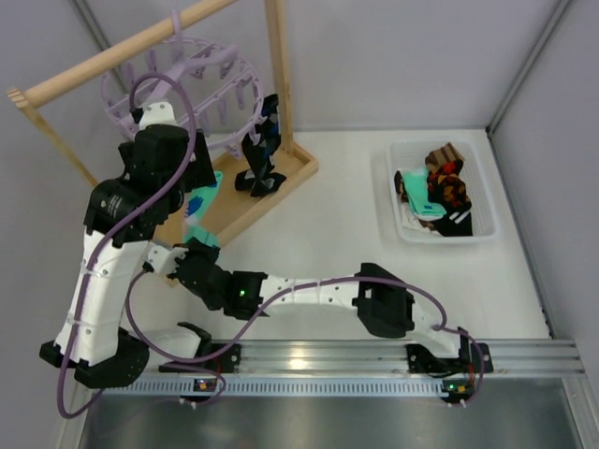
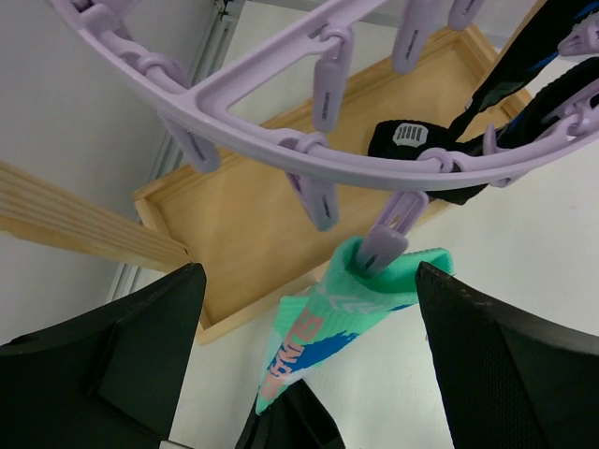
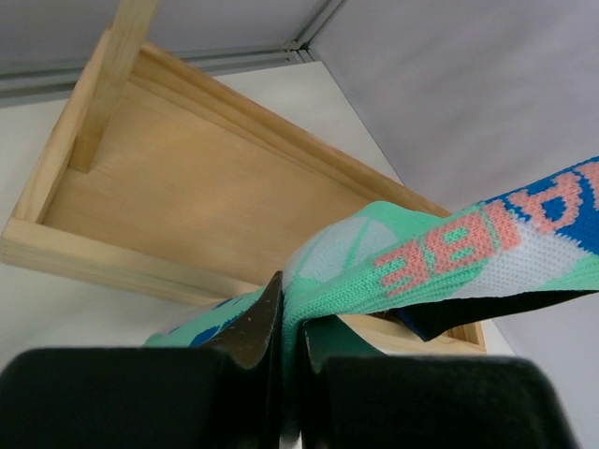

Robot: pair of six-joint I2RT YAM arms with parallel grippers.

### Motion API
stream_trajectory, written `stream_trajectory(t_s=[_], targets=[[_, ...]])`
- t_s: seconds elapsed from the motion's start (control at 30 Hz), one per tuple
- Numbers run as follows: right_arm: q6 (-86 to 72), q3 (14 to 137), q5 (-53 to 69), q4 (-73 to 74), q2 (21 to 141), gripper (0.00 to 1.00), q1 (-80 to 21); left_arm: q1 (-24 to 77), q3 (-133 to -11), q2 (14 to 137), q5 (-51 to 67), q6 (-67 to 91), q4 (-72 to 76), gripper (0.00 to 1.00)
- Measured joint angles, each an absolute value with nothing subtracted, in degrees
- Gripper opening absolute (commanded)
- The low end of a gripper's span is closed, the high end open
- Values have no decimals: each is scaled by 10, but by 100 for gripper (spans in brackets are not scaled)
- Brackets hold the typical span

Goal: Remove the socks clipped to the hanger

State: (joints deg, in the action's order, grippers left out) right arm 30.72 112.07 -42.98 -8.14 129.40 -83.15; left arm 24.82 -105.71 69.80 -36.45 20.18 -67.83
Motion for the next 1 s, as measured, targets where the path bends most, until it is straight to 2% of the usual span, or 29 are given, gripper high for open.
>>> stream_trajectory(t_s=[0.23,0.6,1.0], targets=[[340,1174,-423,-63,1331,0,-832,262,-1077,710,-379,191,-682,97],[371,1183,-419,-63,1344,0,-831,313,-1077,766,-466,191,-693,96],[383,1183,-406,-61,1354,0,-831,346,-1072,801,-571,194,-706,86]])
